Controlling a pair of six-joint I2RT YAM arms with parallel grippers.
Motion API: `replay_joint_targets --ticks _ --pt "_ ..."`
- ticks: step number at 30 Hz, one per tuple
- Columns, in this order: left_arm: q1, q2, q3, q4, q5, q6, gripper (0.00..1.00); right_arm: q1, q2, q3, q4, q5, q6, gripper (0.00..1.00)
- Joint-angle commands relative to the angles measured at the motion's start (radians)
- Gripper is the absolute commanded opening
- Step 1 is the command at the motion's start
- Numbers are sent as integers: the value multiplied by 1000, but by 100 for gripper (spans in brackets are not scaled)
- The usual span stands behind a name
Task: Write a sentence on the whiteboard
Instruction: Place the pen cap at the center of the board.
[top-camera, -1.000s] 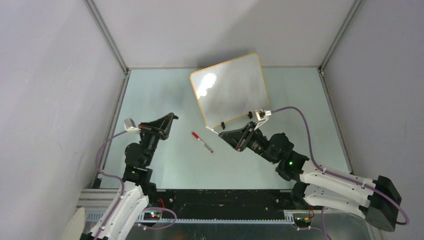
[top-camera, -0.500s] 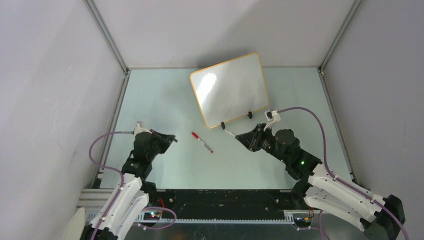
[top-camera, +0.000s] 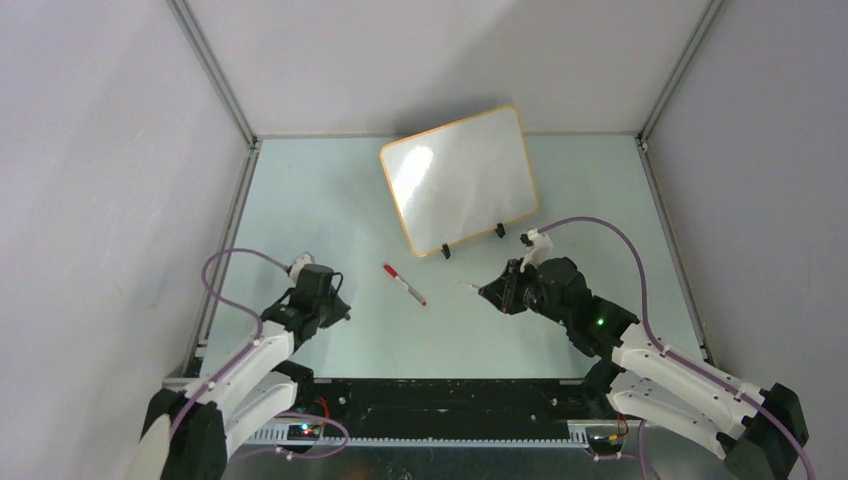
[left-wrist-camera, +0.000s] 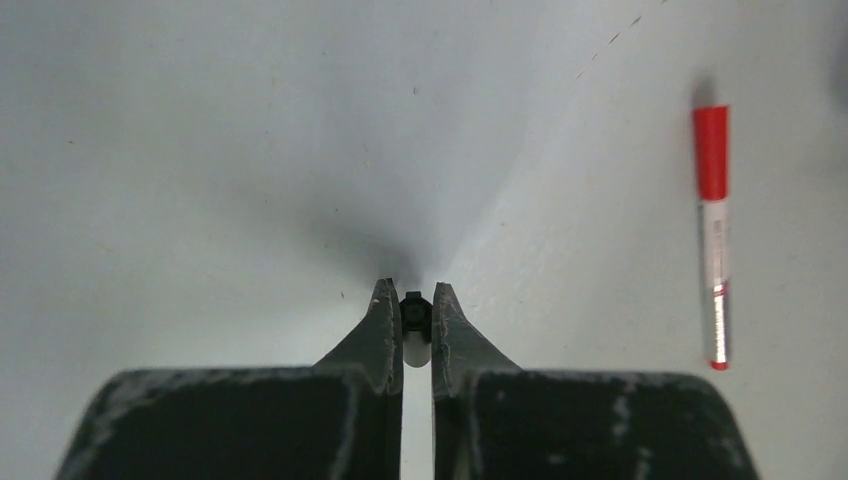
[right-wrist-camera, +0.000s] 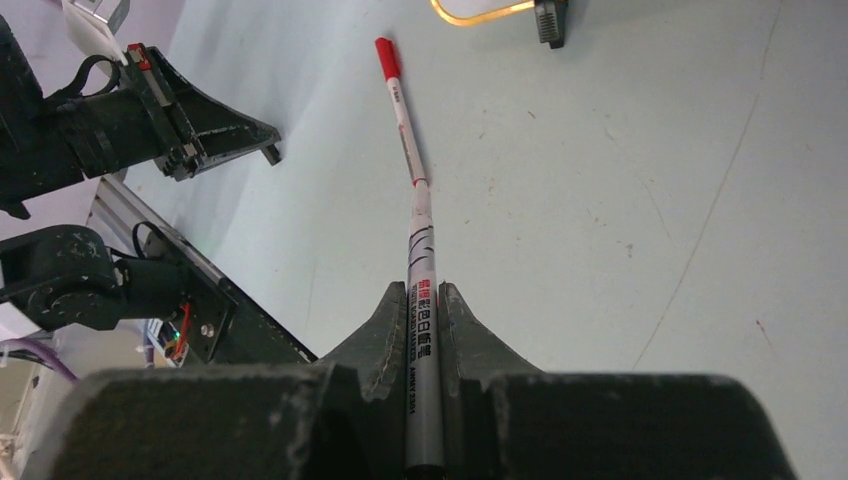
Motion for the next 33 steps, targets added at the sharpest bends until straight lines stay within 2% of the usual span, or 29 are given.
replay_joint_targets --ticks 1,6,13,19,23,27,31,33 --pt "-52 115 70 -1 -76 58 0 -5 -6 48 -30 66 -20 0" --pt "-71 245 128 -2 -48 94 0 -6 -5 55 -53 121 -5 0" --pt "-108 318 168 -3 -25 104 13 -9 21 86 -126 187 9 0" --pt "-113 270 189 -30 -22 111 27 -17 18 87 -161 222 52 0" --pt "-113 216 192 -31 -15 106 31 -22 52 105 -211 252 127 0" --pt "-113 185 203 -45 -23 104 38 -21 109 154 -327 308 284 0" --pt "-113 121 202 -37 -17 114 42 -26 124 169 -362 308 350 0" --pt "-113 87 196 -15 11 125 45 -44 110 176 -366 286 331 0"
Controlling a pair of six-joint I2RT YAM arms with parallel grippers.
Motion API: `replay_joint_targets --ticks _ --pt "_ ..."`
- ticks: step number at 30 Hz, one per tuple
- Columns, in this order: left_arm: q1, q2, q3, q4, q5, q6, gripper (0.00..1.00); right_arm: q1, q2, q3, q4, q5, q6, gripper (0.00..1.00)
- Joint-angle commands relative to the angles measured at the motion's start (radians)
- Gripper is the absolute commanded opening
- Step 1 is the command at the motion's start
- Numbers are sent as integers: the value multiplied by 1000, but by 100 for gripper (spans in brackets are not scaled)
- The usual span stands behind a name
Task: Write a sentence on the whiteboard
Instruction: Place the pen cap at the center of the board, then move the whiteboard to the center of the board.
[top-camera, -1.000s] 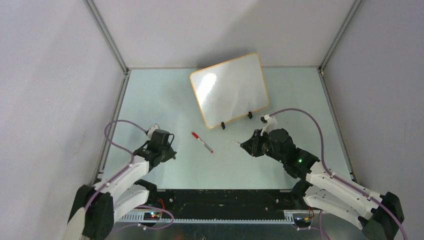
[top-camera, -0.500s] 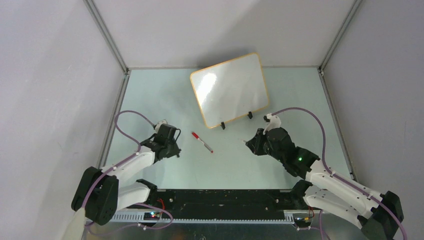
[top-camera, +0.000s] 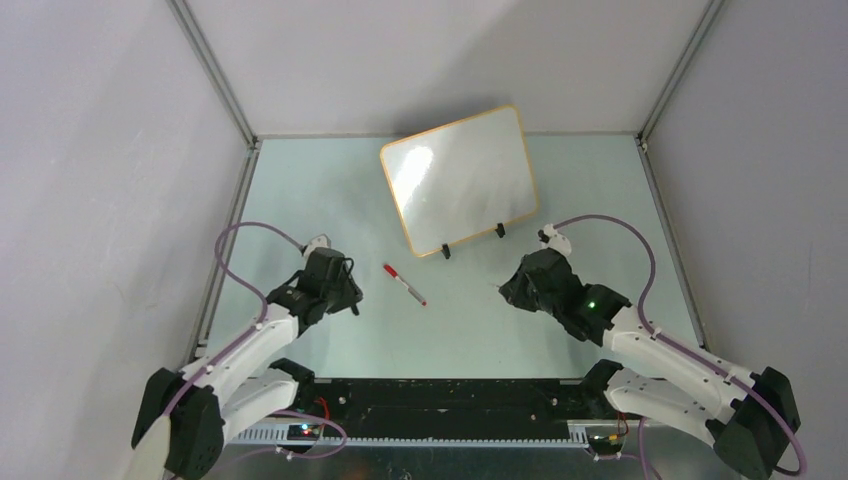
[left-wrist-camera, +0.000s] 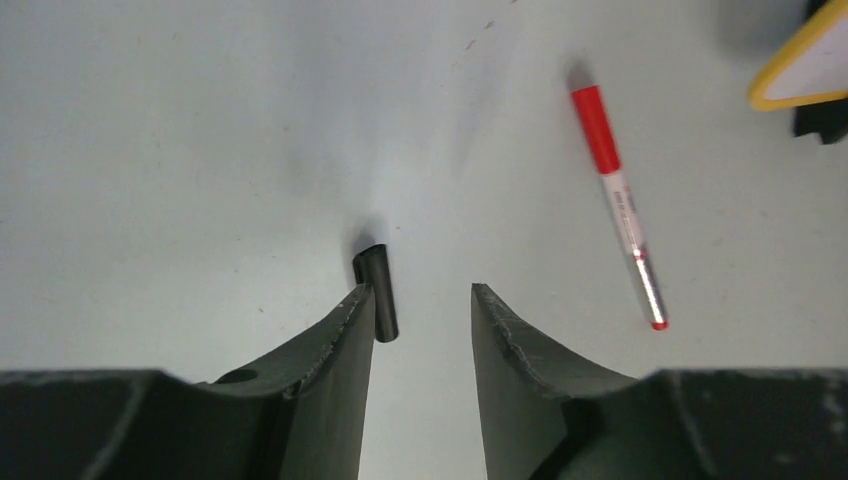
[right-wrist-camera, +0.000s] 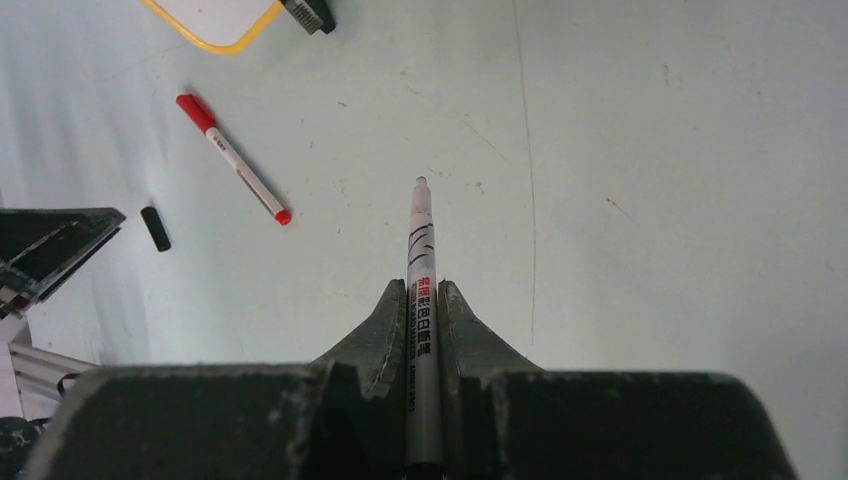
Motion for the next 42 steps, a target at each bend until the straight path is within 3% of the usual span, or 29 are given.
replay_joint_targets --ticks 1,5,9,11,12,14,18,25,32,42 --pt "-6 -81 32 35 41 36 47 -35 -32 59 -52 13 50 0" --pt "-5 -121 21 84 98 54 54 -69 -116 64 -65 25 -12 0" --pt "-6 -163 -23 183 182 111 69 -100 -165 64 -45 -24 -102 0" --pt "-5 -202 -58 242 214 127 82 -113 -175 64 -35 -63 -159 0" --pt "-5 -233 -70 275 216 136 95 -116 -177 64 -33 -74 -176 0" --pt "-5 -278 -98 307 203 159 99 -122 -179 63 -25 -103 -224 0" --pt "-5 -343 -133 365 186 213 99 -128 -173 63 16 -118 -286 0" --pt "-5 -392 -284 643 236 272 99 -160 -102 63 263 -170 -383 0" --pt "-5 -433 -316 713 240 367 99 -287 85 200 357 -377 -401 0" --pt "-5 -509 -364 756 268 357 99 -309 57 123 483 -347 -314 0"
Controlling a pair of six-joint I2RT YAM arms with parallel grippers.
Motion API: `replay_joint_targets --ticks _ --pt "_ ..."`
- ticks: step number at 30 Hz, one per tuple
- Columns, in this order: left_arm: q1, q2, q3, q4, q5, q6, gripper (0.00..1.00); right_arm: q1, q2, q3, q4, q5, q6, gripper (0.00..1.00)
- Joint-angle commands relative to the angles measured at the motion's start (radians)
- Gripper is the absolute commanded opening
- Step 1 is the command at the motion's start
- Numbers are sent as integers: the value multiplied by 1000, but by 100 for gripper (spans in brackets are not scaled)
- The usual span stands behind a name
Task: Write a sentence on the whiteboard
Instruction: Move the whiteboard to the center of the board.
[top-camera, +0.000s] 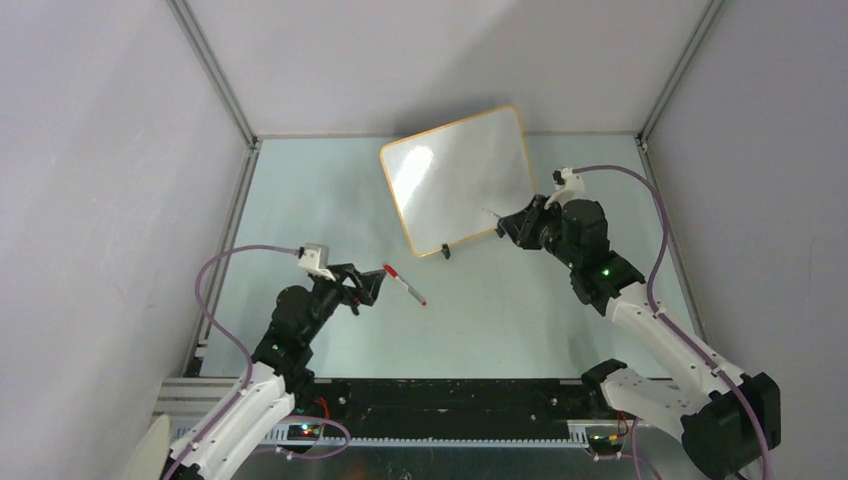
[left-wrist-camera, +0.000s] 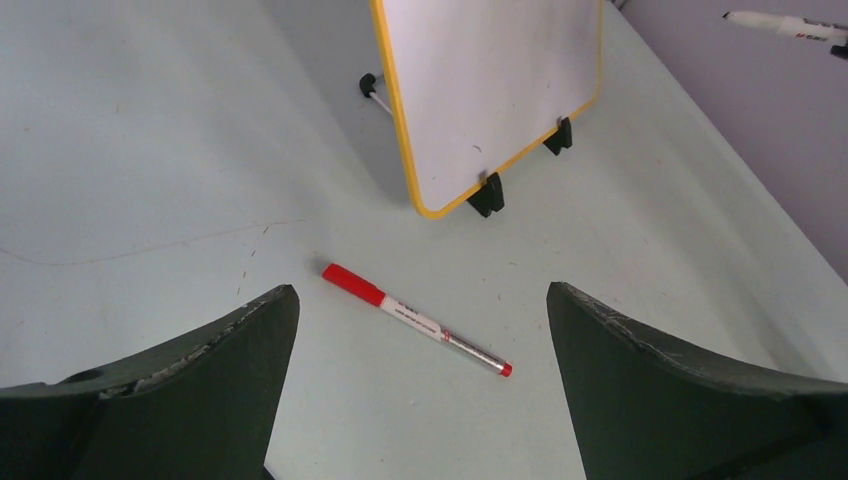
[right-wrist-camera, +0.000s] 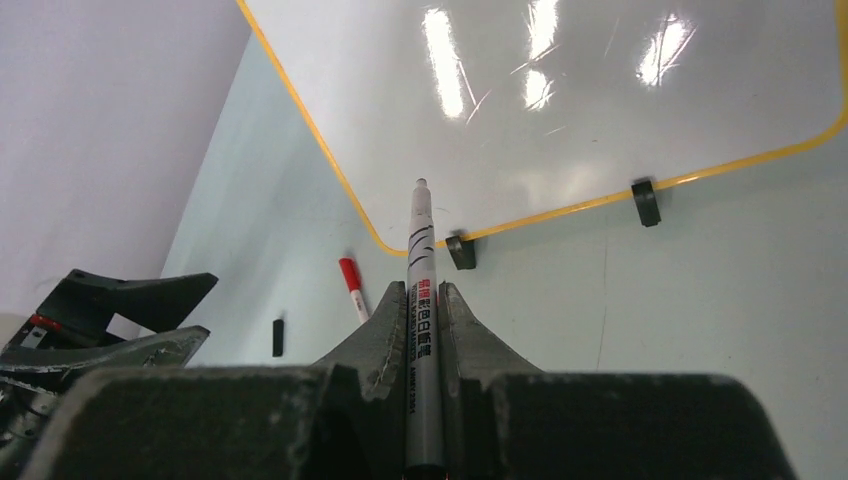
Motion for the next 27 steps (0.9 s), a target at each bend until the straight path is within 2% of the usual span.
replay_joint_targets --ticks 1,4,7,10,13,17,23,25,27 --pt "-3 -15 -4 81 23 9 99 10 -49 -48 112 -21 31 0" --pt "10 28 28 118 -25 -36 99 24 -94 -73 108 -16 37 0" --pt "32 120 51 246 -3 -57 99 41 -143 -88 101 -26 42 0" --pt "55 220 93 301 22 -91 99 73 -180 -90 88 -26 19 0" --pt "64 276 180 239 36 -101 99 91 -203 -90 29 3 -5 0" --pt "63 279 206 218 12 -95 99 107 -240 -120 10 46 -36 0" --pt "65 300 352 -63 -4 5 99 111 -312 -188 46 133 -49 0" --pt "65 332 354 -42 -11 4 99 111 -301 -198 57 130 -48 0" --pt "65 373 329 59 0 9 99 112 -281 -199 61 127 -56 0"
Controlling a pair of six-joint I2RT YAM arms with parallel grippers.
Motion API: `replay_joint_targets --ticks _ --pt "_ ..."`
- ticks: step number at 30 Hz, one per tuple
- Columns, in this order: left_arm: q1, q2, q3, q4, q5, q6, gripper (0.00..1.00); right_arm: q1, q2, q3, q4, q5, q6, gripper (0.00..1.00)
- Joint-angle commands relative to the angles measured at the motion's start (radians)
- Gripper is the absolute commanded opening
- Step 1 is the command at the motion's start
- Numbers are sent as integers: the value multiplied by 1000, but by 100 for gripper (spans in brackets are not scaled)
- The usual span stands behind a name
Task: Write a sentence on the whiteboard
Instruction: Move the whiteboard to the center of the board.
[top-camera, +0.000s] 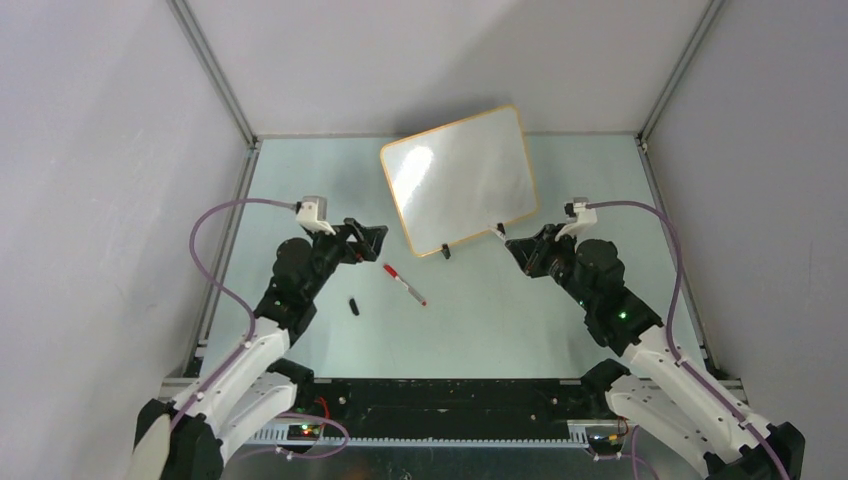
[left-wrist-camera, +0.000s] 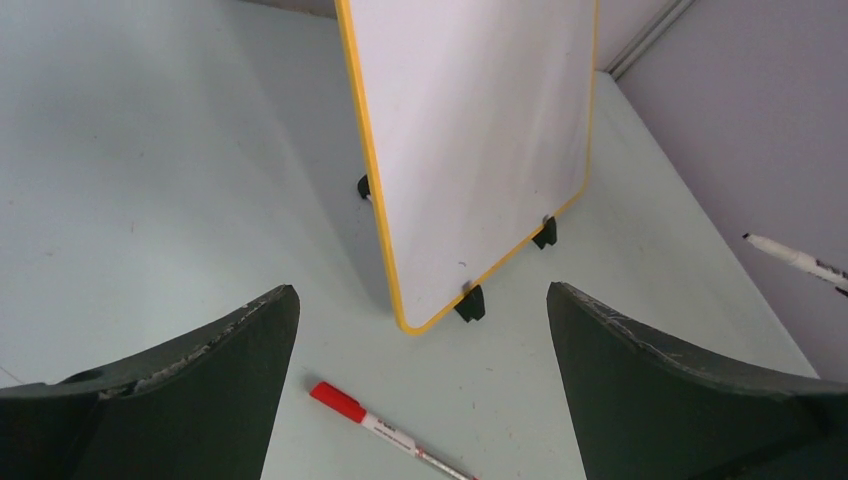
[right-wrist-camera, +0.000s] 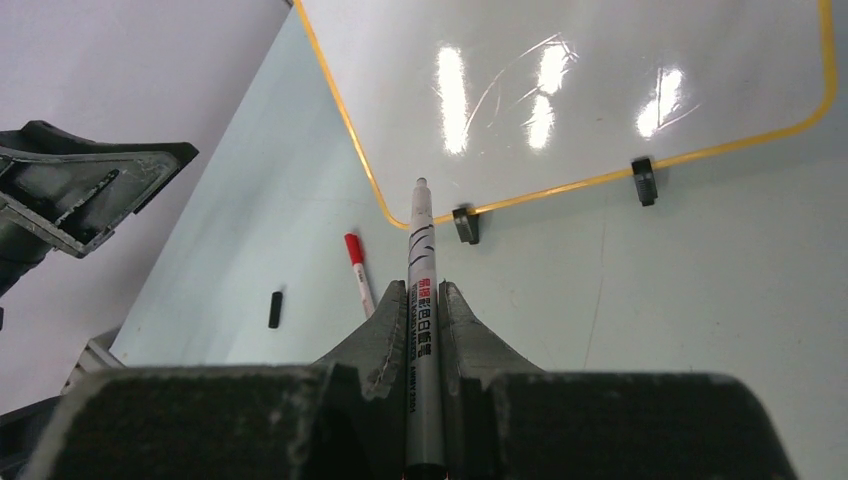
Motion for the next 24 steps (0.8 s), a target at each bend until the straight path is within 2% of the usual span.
replay_joint_targets --ticks 1,5,14,17,20,24 --pt "4 81 -4 106 -9 53 99 7 22 -4 37 38 -29 0" --pt "5 179 -16 287 48 117 99 8 54 -5 35 51 -30 0" --pt "8 316 9 404 42 216 99 12 105 -6 83 39 -41 0" --pt "31 353 36 400 50 173 100 15 115 -6 91 40 -44 0" --pt "69 415 26 507 141 133 99 17 129 -6 101 30 -48 0" --pt "92 482 53 548 170 120 99 21 143 -9 112 17 -46 0"
